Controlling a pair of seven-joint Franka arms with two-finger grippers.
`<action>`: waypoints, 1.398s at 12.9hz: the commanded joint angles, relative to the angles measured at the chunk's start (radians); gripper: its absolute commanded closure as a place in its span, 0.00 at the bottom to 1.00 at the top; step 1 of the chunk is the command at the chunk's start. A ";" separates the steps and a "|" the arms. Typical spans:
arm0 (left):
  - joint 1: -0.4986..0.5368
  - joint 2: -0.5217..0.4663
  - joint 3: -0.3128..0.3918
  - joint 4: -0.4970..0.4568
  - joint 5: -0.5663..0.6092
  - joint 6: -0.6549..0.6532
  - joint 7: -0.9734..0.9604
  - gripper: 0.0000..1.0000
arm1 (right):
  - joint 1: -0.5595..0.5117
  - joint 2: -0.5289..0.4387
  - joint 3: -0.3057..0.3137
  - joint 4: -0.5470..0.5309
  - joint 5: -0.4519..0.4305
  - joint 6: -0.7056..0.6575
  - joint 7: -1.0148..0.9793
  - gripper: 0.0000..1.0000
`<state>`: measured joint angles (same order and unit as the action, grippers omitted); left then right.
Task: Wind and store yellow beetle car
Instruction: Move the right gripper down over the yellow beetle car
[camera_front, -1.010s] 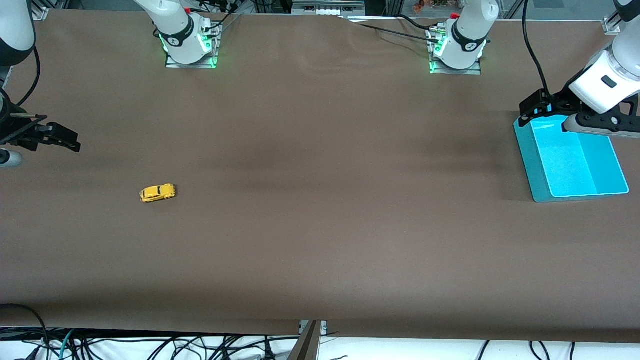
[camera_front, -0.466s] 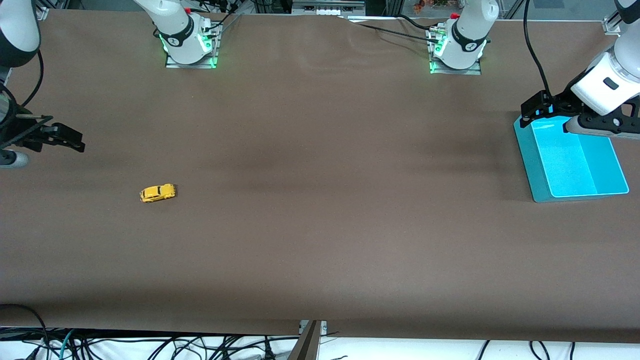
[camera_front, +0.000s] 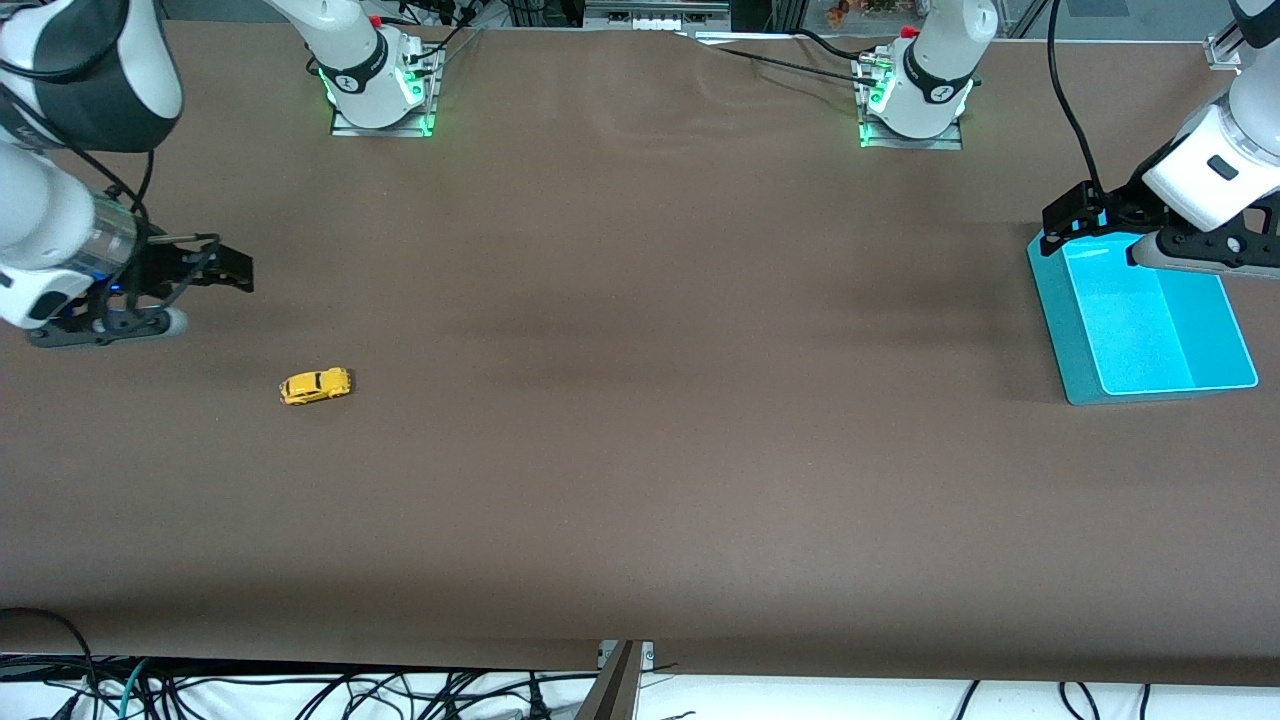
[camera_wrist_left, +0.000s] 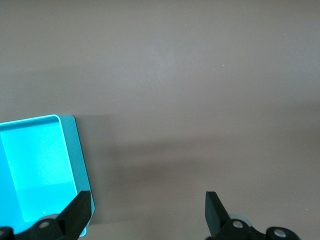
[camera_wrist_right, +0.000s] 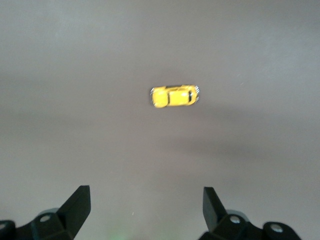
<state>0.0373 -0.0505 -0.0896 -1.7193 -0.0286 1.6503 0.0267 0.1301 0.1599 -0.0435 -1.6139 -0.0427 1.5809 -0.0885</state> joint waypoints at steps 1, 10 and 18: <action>0.004 0.003 0.002 0.017 -0.020 -0.004 -0.007 0.00 | 0.008 0.033 -0.006 0.000 -0.019 -0.029 -0.229 0.01; 0.009 0.003 0.001 0.020 -0.022 -0.003 -0.004 0.00 | -0.052 0.156 -0.013 -0.171 -0.010 0.294 -1.114 0.01; 0.003 0.003 -0.007 0.018 -0.020 -0.012 0.004 0.00 | -0.106 0.151 -0.015 -0.518 -0.005 0.836 -1.488 0.01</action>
<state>0.0399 -0.0505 -0.0917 -1.7158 -0.0287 1.6510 0.0249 0.0499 0.3475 -0.0631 -2.0359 -0.0512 2.3176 -1.5063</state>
